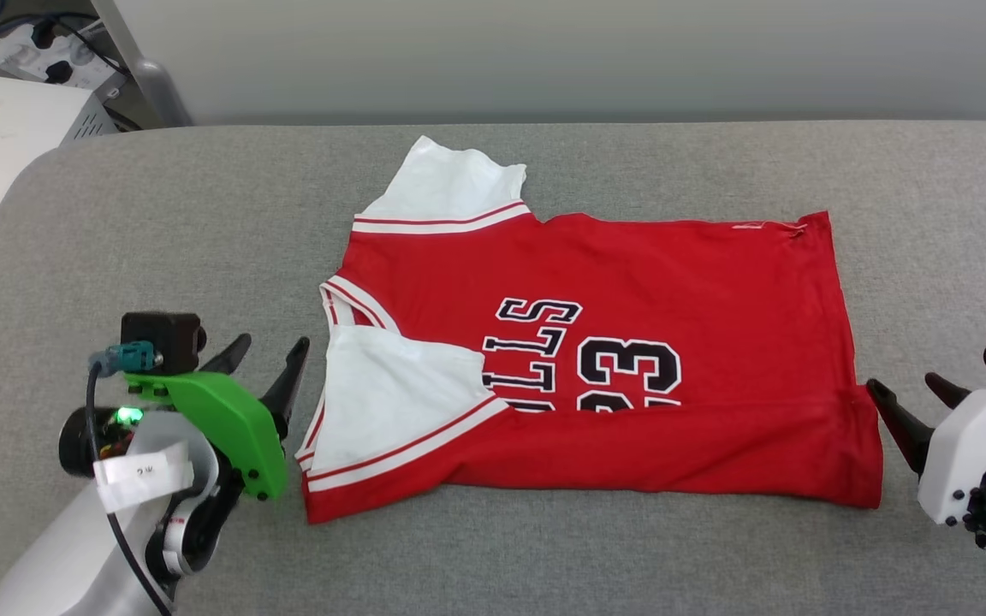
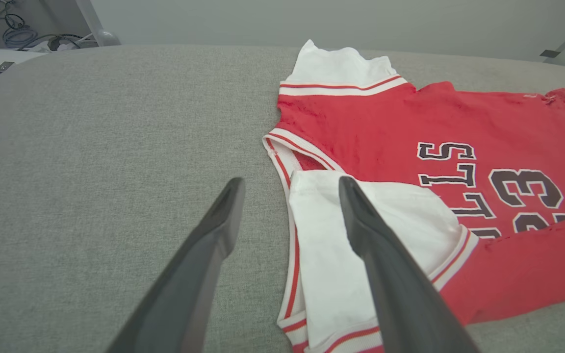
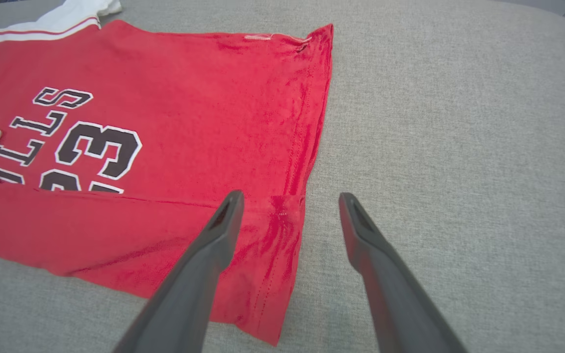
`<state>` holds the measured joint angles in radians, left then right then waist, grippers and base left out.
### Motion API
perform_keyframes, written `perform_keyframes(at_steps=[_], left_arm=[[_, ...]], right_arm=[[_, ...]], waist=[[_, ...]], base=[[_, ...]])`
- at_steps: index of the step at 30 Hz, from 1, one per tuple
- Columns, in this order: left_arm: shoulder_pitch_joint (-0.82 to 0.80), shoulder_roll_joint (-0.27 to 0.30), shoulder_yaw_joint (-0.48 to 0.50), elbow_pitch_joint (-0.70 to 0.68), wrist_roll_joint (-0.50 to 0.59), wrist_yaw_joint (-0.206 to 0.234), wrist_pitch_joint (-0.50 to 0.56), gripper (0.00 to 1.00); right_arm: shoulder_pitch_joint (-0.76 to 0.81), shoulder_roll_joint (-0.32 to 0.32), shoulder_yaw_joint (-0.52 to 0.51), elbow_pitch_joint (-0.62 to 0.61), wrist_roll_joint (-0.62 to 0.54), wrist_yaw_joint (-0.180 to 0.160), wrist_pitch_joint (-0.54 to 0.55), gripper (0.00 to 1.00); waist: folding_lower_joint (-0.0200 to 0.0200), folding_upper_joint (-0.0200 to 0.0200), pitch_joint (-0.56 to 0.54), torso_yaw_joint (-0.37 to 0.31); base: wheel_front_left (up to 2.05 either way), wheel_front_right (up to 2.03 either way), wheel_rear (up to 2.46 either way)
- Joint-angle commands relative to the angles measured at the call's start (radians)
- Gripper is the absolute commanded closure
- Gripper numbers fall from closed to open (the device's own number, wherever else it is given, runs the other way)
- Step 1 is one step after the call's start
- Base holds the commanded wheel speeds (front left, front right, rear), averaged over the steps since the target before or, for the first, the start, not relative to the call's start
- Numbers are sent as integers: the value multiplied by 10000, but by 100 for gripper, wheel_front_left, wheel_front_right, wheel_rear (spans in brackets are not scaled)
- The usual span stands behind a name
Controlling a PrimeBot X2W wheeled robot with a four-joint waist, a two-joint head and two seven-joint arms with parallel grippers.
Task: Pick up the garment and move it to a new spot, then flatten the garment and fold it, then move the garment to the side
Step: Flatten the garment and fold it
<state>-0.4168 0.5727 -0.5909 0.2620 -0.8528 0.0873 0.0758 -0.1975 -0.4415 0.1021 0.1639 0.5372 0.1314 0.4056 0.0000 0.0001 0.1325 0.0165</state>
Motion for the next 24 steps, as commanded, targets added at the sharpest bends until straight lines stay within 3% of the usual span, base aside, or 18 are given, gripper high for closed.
perform_keyframes(at_steps=[1,13,18,24], left_arm=[[463,115,119,-362,-188,303,70,0],[2806,641,-165,-3368,-667,2574,1672,0],[2846,655,-320,-3442,-563,2874,1931,0],[2618,530,-291,-2818,-519,2917,1876,0]], right_arm=[[332,96,-219,-258,-251,-7,266,0],[2145,2079,-2328,-2795,-1977,-7,3306,0],[2309,2544,-2485,-3432,-2277,-7,3673,0],[2304,2695,-2517,-3759,-2340,-7,3724,0]], waist=[[0,-1,-152,96],[0,-1,88,143],[0,-1,413,62],[0,-1,849,-116]], base=[[0,0,0],[0,0,0],[0,0,0],[0,0,0]])
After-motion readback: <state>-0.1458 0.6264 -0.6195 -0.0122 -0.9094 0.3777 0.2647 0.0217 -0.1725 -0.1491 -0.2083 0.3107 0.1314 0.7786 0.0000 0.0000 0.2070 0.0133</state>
